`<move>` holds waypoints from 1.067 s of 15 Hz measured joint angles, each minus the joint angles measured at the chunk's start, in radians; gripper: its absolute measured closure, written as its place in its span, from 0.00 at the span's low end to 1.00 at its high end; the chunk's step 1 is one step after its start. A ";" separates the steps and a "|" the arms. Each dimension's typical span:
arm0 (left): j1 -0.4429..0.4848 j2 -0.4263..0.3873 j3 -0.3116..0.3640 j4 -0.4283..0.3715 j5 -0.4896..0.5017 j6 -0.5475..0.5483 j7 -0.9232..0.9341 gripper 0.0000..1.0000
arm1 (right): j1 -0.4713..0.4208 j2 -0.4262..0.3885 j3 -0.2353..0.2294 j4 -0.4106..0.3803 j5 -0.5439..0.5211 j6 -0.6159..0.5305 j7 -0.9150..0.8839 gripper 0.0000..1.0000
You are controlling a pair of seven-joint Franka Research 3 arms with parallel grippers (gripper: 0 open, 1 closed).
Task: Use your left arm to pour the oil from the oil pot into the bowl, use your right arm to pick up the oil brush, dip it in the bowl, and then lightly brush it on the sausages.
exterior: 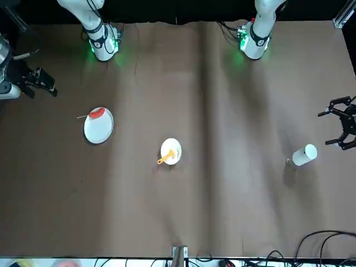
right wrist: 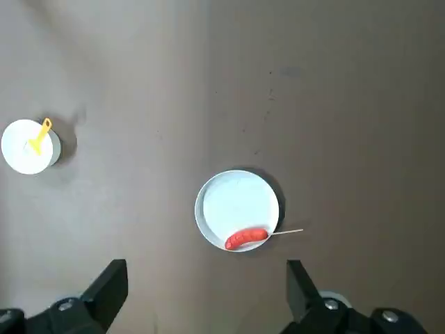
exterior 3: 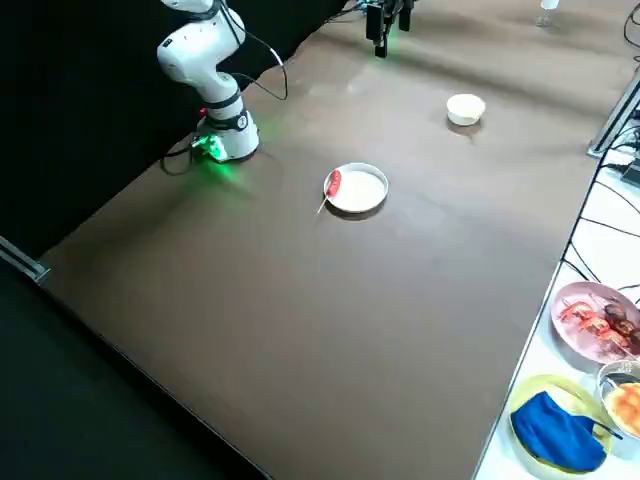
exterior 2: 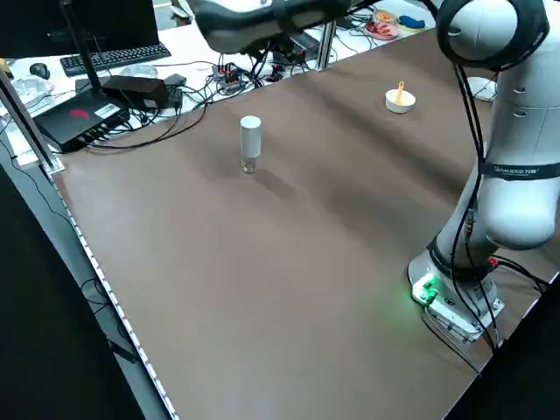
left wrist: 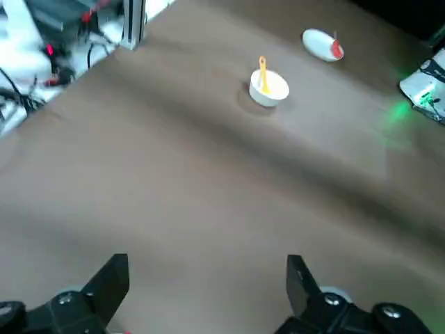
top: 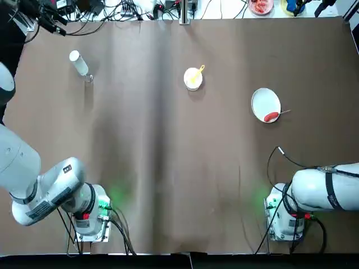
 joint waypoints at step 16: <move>0.119 0.370 0.005 0.107 -0.201 0.005 0.541 0.00 | 0.000 -0.003 0.001 0.000 0.000 0.002 -0.002 0.00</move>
